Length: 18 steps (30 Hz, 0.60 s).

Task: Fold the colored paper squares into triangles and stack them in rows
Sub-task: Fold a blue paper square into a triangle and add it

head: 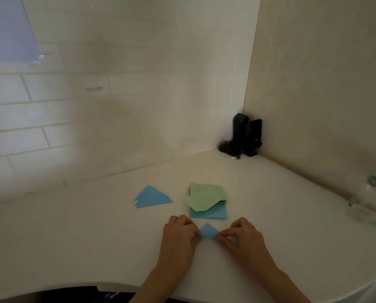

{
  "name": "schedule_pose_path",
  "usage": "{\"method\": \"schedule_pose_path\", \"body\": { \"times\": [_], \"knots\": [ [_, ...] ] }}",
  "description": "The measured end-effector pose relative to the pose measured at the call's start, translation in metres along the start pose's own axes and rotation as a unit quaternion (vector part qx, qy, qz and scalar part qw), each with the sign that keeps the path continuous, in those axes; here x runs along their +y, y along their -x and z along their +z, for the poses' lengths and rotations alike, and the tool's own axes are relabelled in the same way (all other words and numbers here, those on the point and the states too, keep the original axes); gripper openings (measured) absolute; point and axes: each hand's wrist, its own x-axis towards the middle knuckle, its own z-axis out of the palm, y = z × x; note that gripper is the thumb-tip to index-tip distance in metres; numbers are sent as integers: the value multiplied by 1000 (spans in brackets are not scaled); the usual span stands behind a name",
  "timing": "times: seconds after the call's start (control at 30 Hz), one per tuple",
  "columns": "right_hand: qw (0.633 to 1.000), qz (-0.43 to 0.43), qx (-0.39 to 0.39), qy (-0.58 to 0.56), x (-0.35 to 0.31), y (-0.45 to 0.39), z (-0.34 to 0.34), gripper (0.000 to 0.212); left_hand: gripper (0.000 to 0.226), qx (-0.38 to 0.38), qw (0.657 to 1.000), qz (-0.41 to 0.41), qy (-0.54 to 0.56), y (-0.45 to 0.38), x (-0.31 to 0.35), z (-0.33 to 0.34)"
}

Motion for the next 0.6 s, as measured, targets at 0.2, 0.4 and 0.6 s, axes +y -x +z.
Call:
{"method": "schedule_pose_path", "body": {
  "times": [0.2, 0.4, 0.6],
  "knots": [
    [999, 38, 17, -32, -3, -5, 4, 18, 17, -16, 996, -92, -10, -3, 1, -4],
    [997, 73, 28, 3, -11, -9, 7, 20, 38, -22, 991, -101, -81, -6, 7, 5],
    [996, 84, 42, 10, -11, -11, 11, 24, 34, -57, 984, -132, -107, -10, 11, 5]
  ]
}}
